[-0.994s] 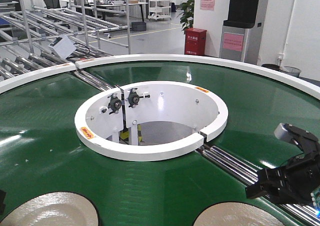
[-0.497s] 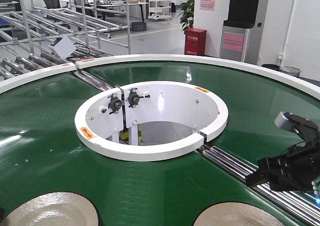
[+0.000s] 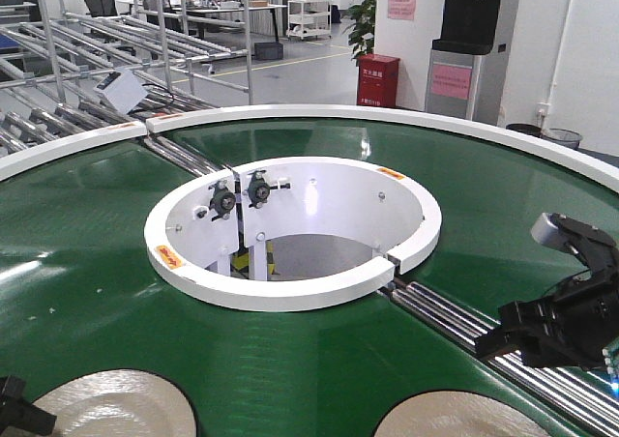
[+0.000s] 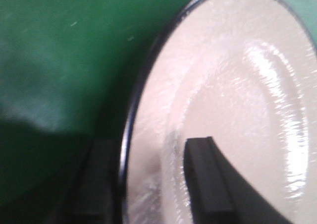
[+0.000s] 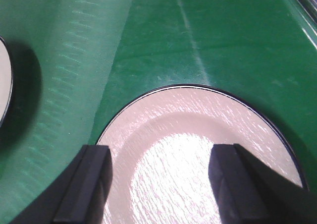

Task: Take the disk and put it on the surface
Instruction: 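Lower both grippers to the rims of the two cream plates, then grip each plate rim and lift both plates upright off the conveyor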

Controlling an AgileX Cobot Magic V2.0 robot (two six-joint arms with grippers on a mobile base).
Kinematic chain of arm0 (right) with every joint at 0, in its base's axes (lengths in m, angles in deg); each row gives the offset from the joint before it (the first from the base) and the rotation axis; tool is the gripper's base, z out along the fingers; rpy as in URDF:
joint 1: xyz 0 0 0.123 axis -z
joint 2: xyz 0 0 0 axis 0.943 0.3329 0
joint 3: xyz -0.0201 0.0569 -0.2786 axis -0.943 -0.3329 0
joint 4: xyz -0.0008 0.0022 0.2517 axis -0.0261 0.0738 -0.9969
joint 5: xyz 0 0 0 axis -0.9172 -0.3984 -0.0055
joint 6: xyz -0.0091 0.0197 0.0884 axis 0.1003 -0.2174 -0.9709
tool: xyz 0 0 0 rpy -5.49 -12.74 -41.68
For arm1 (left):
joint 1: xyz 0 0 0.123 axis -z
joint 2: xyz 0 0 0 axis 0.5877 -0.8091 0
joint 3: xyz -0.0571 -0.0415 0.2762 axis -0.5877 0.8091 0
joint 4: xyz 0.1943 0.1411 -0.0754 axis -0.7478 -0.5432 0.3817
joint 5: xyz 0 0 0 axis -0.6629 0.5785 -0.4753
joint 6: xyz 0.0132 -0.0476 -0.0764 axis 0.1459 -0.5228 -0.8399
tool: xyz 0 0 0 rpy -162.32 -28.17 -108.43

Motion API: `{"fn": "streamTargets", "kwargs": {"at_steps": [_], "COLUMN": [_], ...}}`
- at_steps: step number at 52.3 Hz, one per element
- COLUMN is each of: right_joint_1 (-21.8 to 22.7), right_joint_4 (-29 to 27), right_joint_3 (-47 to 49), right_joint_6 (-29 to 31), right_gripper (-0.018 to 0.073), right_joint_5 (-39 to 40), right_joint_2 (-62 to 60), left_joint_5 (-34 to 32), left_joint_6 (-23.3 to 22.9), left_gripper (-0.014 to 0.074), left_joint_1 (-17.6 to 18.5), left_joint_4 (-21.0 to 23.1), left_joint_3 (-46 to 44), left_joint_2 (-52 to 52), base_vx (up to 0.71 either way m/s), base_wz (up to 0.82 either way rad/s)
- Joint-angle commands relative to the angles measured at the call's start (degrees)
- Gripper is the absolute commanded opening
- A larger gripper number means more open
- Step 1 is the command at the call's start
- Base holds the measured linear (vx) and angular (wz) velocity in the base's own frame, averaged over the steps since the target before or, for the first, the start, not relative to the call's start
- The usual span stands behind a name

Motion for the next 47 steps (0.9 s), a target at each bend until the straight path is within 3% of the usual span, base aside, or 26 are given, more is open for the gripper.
{"fn": "streamTargets", "kwargs": {"at_steps": [1,13,18,24,25,31,36,47], "right_joint_1": [0.20,0.20,0.20,0.20,0.20,0.86,4.37,14.98], "right_joint_4": [-1.59,-0.98,0.07,2.54,4.79,7.23,7.38,7.31], "right_joint_3": [1.83,1.83,1.83,1.72,1.72,1.72,1.72,1.72], "right_joint_6": [0.67,-0.40,-0.87,-3.23,-5.80,-8.40,-10.24,-11.10], "right_gripper": [0.0473,0.0473,0.0473,0.0473,0.0473,0.0473,0.0473,0.0473], "right_joint_5": [1.21,0.23,-0.20,-0.28,-0.45,-0.77,-1.35,-2.84], "right_joint_2": [-2.00,-2.00,-2.00,-2.00,-2.00,-2.00,-2.00,-1.93], "left_joint_5": [4.67,4.24,3.95,5.58,7.95,9.59,9.98,9.91], "left_joint_6": [0.65,-0.04,-1.05,-0.35,1.15,1.16,1.10,0.67], "left_gripper": [0.0310,-0.0011,-0.0011,-0.0010,-0.0010,-0.0008,-0.0008,-0.0008], "left_joint_1": [1.85,4.77,4.77,4.58,3.92,2.73,1.64,0.61], "left_joint_4": [5.28,4.35,7.28,14.37,21.11,27.96,32.45,36.64], "left_joint_3": [-1.46,-1.46,-1.46,-1.46,-1.46,-1.46,-1.46,-1.46], "left_joint_2": [2.85,2.85,2.92,3.60,4.94,7.47,10.73,17.04], "base_vx": [0.00,0.00,0.00,0.00,0.00,0.00,0.00,0.00], "base_wz": [0.00,0.00,0.00,0.00,0.00,0.00,0.00,0.00]}}
